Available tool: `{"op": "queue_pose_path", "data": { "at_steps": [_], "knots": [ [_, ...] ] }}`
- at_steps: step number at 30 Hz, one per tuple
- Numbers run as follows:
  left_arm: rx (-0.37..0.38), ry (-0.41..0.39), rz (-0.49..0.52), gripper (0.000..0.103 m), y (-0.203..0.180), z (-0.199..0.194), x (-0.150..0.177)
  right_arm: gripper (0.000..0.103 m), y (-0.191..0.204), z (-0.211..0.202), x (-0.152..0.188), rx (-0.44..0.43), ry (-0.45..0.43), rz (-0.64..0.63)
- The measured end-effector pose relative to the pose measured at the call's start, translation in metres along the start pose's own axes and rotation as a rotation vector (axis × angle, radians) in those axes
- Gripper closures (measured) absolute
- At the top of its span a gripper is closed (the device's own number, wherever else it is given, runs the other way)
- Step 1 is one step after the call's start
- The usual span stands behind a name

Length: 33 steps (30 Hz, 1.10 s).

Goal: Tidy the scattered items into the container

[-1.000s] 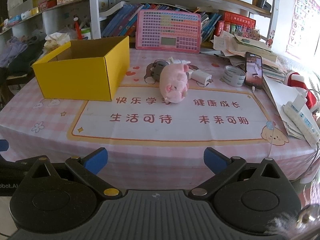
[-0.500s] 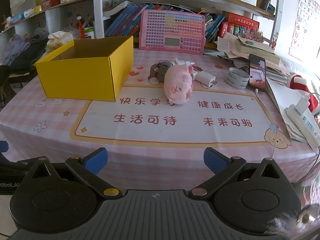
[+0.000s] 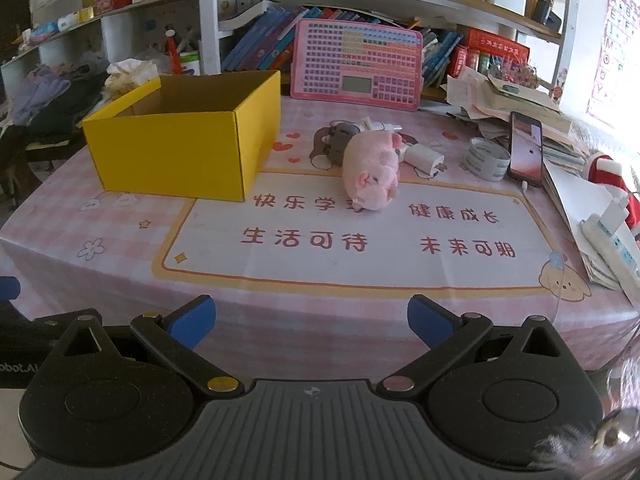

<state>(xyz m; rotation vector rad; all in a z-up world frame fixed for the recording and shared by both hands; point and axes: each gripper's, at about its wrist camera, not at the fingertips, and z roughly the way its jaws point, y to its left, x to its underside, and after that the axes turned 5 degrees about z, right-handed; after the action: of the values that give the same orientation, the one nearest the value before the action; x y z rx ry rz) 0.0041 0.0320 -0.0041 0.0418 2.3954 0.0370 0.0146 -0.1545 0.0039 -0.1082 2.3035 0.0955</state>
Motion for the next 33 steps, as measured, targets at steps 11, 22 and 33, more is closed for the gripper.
{"op": "queue_pose_path", "data": {
  "at_steps": [11, 22, 33],
  "knots": [
    [0.006, -0.003, -0.031, 0.0, 0.005, 0.001, 0.003, 0.0, -0.001, -0.004, 0.001, -0.034, -0.017, 0.009],
    [0.044, 0.036, 0.0, 0.0, 0.003, 0.005, 0.002, 0.0, 0.007, -0.009, 0.003, -0.027, -0.03, -0.061],
    [0.066, 0.025, 0.057, 0.0, -0.007, 0.01, -0.006, 0.0, -0.01, 0.0, -0.002, -0.003, -0.02, 0.01]
  ]
}}
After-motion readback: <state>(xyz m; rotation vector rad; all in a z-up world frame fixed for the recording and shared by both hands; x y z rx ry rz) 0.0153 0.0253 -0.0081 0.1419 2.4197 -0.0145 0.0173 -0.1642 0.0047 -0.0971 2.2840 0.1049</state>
